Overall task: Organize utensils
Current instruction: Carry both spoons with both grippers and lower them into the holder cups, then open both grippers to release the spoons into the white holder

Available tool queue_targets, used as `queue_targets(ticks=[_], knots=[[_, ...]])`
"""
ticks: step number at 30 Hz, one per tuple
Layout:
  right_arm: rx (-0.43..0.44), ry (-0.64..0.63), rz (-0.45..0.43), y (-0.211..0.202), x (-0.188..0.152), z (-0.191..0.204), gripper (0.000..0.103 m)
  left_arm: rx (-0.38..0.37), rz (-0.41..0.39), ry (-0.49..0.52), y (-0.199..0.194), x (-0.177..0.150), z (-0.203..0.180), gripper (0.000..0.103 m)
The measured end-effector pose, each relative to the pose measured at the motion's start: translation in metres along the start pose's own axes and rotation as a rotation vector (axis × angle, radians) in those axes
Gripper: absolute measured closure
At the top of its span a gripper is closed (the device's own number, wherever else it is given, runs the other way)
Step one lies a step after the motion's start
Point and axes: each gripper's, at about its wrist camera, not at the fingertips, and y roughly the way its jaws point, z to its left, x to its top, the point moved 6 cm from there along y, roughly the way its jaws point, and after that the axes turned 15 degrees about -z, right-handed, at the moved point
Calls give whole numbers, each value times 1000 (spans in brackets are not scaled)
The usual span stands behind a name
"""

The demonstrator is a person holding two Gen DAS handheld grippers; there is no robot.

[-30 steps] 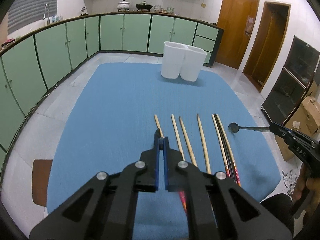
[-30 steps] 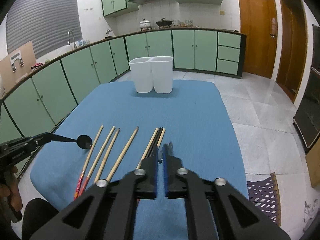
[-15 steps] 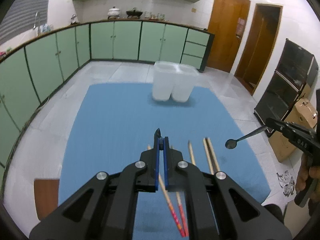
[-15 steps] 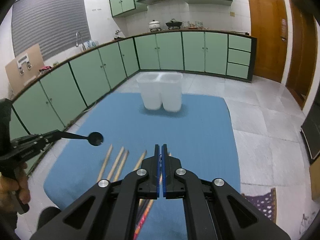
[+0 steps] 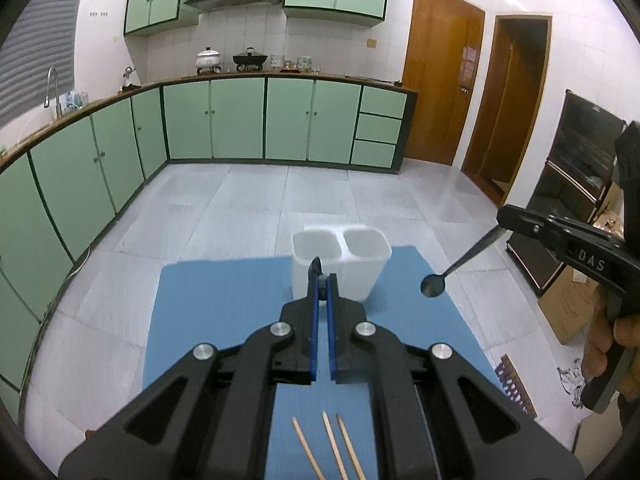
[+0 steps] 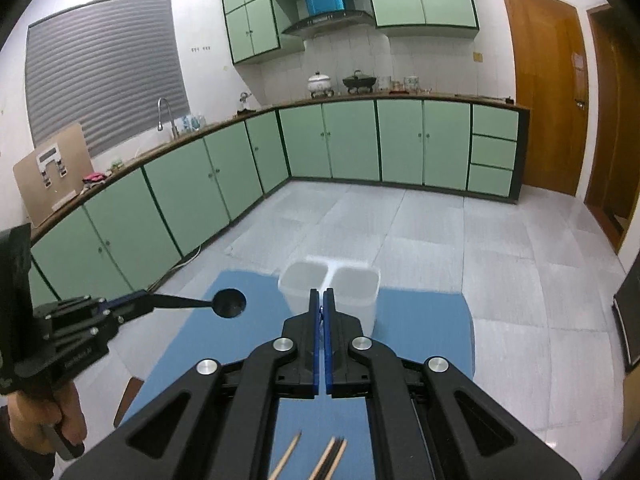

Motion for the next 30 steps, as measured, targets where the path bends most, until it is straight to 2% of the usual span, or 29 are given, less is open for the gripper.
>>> queue_targets(ticks=[8,18,26,29,30], knots=[[-8,-18,-20,68,19,-10,101,1,33,-10,67,15,2,100],[-15,-9,47,137,-12,-30,101,8,108,9,135,-13,4,100],[-38,-16,87,155,-37,-42,101,35,134,12,152,-30,9,98],[-57,-35,72,152,-37,-44,97,47,130,13,149,-29,4,87],[-61,-34,66,149,-34,-44,93,52,123,12,147,-27,4,77]])
